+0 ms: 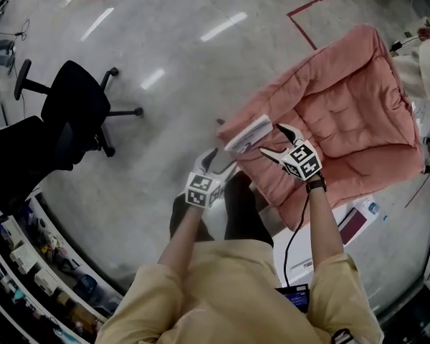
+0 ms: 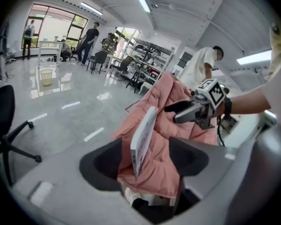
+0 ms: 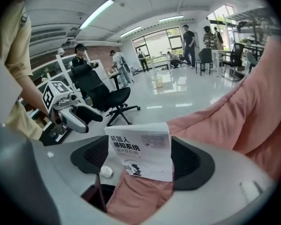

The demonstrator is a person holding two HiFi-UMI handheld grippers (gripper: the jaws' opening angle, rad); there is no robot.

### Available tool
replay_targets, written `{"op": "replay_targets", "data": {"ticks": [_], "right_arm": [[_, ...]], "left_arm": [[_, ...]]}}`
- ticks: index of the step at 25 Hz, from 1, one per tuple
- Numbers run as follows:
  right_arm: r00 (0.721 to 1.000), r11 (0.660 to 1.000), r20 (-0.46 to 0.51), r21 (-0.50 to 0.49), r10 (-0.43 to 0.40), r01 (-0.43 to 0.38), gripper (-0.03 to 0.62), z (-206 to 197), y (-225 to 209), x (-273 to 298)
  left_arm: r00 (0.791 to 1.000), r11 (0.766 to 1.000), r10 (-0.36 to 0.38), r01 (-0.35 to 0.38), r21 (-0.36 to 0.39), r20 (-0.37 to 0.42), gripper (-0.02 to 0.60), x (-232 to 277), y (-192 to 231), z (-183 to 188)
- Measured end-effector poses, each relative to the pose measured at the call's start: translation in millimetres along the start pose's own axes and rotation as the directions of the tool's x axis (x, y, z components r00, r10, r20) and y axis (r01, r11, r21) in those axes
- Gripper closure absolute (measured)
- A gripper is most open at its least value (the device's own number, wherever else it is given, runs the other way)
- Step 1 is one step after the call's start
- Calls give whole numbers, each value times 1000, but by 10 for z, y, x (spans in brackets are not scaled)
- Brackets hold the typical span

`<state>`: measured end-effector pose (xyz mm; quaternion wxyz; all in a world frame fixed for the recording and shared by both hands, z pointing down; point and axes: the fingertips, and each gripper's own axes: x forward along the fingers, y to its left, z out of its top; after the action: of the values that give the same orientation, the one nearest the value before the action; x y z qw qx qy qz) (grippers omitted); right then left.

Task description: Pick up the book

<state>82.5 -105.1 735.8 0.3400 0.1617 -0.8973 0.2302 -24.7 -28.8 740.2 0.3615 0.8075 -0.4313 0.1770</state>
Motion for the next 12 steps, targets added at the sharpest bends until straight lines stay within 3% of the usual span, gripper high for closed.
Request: {"op": "replay_targets", "data": {"ticks": [4, 12], "right_arm": [[996, 990, -64, -126, 62, -70, 152, 1, -209, 181], [963, 918, -195, -315, 187, -243, 178, -15, -332, 572]], "left_arm": [[1000, 1000, 29, -30, -11, -7, 271, 163, 72, -61], [997, 997, 79, -79, -2, 13, 327, 404, 257, -98]]}}
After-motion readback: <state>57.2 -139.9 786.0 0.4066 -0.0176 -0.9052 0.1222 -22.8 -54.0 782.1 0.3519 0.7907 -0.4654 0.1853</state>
